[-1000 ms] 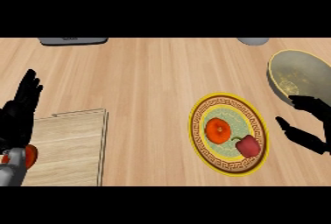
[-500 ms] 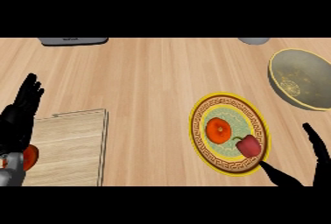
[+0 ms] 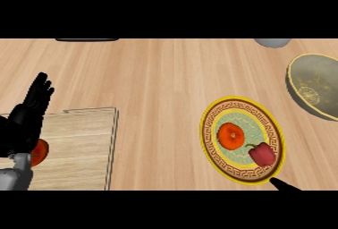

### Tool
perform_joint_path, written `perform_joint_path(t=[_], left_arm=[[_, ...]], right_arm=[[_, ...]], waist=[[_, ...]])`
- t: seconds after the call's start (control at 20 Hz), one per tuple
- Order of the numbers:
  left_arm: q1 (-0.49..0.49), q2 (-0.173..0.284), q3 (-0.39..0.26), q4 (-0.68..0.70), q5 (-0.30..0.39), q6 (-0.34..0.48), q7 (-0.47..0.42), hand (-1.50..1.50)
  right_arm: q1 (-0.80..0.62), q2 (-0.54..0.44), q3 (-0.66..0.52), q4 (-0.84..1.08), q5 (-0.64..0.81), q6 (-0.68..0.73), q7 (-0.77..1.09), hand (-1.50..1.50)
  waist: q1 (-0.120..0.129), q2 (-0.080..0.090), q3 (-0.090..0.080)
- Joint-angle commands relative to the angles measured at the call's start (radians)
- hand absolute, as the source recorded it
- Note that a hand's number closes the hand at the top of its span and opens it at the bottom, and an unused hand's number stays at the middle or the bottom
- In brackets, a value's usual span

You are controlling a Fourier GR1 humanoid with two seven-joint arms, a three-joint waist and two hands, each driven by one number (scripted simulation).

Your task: Pick the squash from the plate and place it in the bowl

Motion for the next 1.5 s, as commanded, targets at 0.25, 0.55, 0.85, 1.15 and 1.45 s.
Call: perform_joint_path(t=[0.25, 0.55, 0.85, 1.15, 1.45], left_arm=[[-0.068, -0.032, -0.029, 0.026, -0.028, -0.002, 0.012, 0.00], [-0.087, -0.011, -0.008, 0.061, -0.007, -0.054, 0.012, 0.00], [-0.063, -0.044, -0.001, 0.057, -0.026, -0.025, -0.005, 0.00], [-0.046, -0.022, 0.037, 0.076, -0.012, -0.058, -0.034, 0.00], [0.003, -0.068, 0.009, 0.018, -0.061, -0.012, -0.017, 0.00]], right_arm=[[-0.280, -0.085, -0.003, -0.038, -0.154, 0.502, 0.378, -1.50], [-0.495, -0.020, 0.020, 0.116, -0.321, 0.649, 0.493, -1.50], [-0.554, 0.009, 0.016, 0.274, -0.472, 0.722, 0.453, -1.50], [-0.602, 0.045, 0.062, 0.433, -0.537, 0.764, 0.477, -1.50], [-0.630, 0.057, 0.144, 0.496, -0.373, 0.721, 0.433, -1.50]], waist=[[0.036, 0.012, 0.002], [0.048, 0.010, 0.003], [0.026, 0.004, 0.005], [0.025, 0.004, 0.004], [0.018, 0.000, 0.006]])
